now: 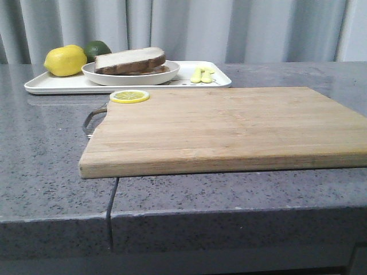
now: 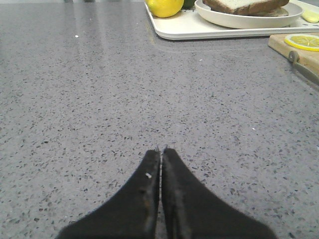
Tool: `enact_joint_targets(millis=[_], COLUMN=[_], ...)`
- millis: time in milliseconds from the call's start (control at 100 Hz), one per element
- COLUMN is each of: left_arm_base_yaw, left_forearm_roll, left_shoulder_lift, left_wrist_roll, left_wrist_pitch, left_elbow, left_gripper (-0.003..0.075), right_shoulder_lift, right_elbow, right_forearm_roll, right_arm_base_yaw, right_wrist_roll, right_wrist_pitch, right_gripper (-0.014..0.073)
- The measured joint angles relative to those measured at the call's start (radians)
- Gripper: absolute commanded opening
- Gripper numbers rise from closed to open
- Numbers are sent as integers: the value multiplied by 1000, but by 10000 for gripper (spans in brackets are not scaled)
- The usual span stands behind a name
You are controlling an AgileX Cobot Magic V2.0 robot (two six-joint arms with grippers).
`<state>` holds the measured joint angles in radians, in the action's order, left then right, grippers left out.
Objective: Place bread and move sandwich to tray
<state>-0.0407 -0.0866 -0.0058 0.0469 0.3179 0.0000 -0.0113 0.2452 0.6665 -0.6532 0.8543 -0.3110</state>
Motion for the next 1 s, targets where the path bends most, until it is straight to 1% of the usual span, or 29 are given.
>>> enact_joint_targets(millis=[60,130,180,230,320,370,400,470,580,680,730,850,1000], left_arm_base_yaw=[0,0,0,0,0,0,0,0,0,0,0,0,0], left_forearm_roll=[0,0,0,0,0,0,0,0,0,0,0,0,0], left_shoulder_lift=[0,0,0,0,0,0,0,0,0,0,0,0,0], left_wrist_roll=[0,0,0,0,0,0,0,0,0,0,0,0,0], left_wrist_pitch=[0,0,0,0,0,0,0,0,0,0,0,0,0], left_elbow=[0,0,0,0,0,0,0,0,0,0,0,0,0], left_gripper=[-20,-20,-20,-20,-20,-20,-20,-20,-20,-20,-20,-20,-20], right_shoulder_lift=[0,0,0,0,0,0,0,0,0,0,0,0,0], right_elbow=[-16,-50,-81,-107,-153,-175,-187,-217,-262,-271,-273,-273,-273], right_forearm_roll=[0,-29,-60,-100,-209,-277,-316,-404,-523,-636,-689,-733,-742], right_arm_base_yaw=[0,15,40,82,167,232,266,349,469,545,573,619,629], right_wrist_roll=[0,-3,-33,-98,-300,-423,-505,-646,-812,-946,-978,-1005,-1006], right_wrist_pitch=[15,51,102,151,230,263,279,305,316,299,284,244,99], right_gripper=[-61,-61,-61,-61,-61,-61,-61,-61,-61,-61,-61,-61,-61])
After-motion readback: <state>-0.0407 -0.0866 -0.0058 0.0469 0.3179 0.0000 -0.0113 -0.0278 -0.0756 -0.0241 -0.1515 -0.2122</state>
